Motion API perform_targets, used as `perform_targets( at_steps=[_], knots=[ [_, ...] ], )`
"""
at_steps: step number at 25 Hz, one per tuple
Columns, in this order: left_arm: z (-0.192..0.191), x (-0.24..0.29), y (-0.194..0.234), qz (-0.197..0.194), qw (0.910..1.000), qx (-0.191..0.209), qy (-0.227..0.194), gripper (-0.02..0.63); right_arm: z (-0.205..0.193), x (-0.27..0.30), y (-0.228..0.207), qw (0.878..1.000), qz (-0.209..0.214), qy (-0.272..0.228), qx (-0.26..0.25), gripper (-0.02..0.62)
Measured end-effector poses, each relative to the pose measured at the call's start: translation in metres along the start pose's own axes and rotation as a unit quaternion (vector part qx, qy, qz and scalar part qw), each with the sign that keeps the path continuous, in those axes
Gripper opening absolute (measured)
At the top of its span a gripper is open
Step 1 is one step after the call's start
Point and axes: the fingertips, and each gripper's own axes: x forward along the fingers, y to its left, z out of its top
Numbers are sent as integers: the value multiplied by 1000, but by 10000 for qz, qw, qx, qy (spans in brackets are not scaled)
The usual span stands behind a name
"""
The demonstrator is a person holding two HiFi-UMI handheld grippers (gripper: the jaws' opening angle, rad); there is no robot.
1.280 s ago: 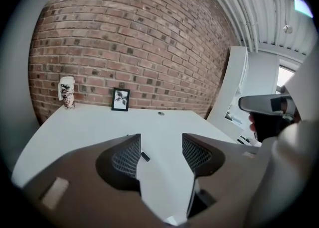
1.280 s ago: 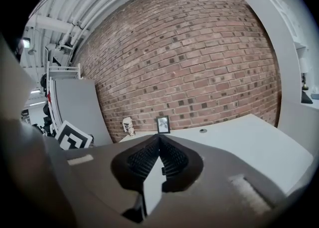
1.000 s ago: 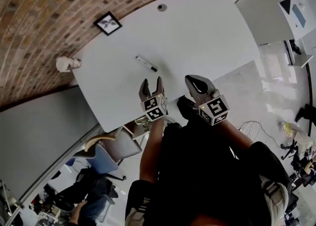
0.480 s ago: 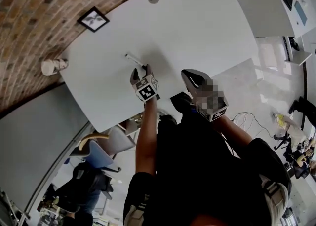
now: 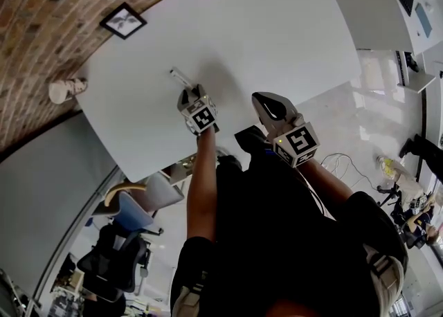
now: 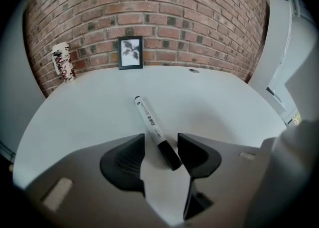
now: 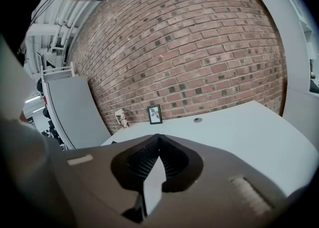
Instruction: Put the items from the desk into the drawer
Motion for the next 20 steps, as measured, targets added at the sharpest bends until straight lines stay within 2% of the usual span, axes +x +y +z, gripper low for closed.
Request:
perform_targets(
  at_steps=[2, 6, 10, 20],
  knots=[
    [-1, 0, -5, -58, 9999, 125, 13, 194, -1, 1, 0, 10000, 19, 2, -5, 3],
    [-1, 0, -18, -150, 9990, 424, -34, 86, -1, 0, -1, 10000, 45, -10, -12, 3],
    [-1, 0, -16, -247, 9995, 210, -63, 84, -2, -3, -3, 10000, 43, -1, -29, 3],
    [-7, -18, -18, -459, 9989, 90, -32, 84, -2, -13, -3, 10000, 38, -25, -88, 3]
  ],
)
